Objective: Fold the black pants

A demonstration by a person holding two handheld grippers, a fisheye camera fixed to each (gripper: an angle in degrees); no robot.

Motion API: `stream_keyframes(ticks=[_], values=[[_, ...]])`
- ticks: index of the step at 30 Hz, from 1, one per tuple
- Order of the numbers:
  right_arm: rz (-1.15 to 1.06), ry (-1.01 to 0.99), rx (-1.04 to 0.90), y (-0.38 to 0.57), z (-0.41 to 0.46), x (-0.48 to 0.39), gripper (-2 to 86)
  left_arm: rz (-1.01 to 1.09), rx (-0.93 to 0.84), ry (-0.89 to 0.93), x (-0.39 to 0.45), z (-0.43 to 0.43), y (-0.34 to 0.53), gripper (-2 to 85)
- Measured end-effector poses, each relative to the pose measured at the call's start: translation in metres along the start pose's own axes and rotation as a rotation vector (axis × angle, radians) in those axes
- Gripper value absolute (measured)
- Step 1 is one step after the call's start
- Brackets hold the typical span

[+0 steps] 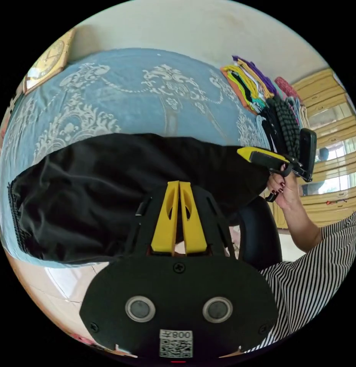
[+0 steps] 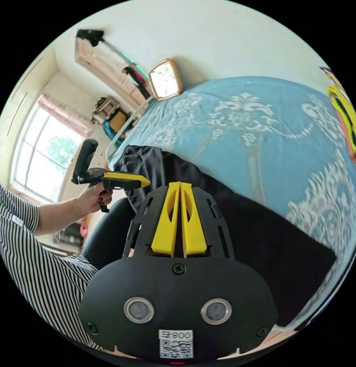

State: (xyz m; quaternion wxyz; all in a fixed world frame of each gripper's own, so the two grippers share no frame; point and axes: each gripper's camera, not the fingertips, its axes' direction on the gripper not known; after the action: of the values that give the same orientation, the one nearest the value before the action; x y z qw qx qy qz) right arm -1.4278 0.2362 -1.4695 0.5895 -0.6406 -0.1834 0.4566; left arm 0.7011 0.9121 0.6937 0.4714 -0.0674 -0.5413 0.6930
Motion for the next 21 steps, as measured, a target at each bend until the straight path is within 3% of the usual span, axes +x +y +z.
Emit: stream_keyframes(ticks=[6, 11, 12, 21], values=[[-0.179, -0.047, -0.149, -0.113, 0.080, -0.077, 0.1, -0.073, 0.167, -0.057, -0.138, -0.028, -0.001, 2.8], [-0.246, -0.011, -0.326, -0.145, 0.139, -0.121, 0.0, -0.083, 0.021, -0.094, -0.226, 0.014, 0.000, 1.2], [-0.250, -0.009, -0.351, -0.148, 0.145, -0.129, 0.1, -0.097, -0.018, -0.093, -0.243, 0.027, 0.011, 0.9], [-0.268, -0.048, -0.342, -0.182, 0.129, -0.173, 0.4, -0.159, 0.158, 0.018, -0.326, 0.043, 0.156, 0.3]])
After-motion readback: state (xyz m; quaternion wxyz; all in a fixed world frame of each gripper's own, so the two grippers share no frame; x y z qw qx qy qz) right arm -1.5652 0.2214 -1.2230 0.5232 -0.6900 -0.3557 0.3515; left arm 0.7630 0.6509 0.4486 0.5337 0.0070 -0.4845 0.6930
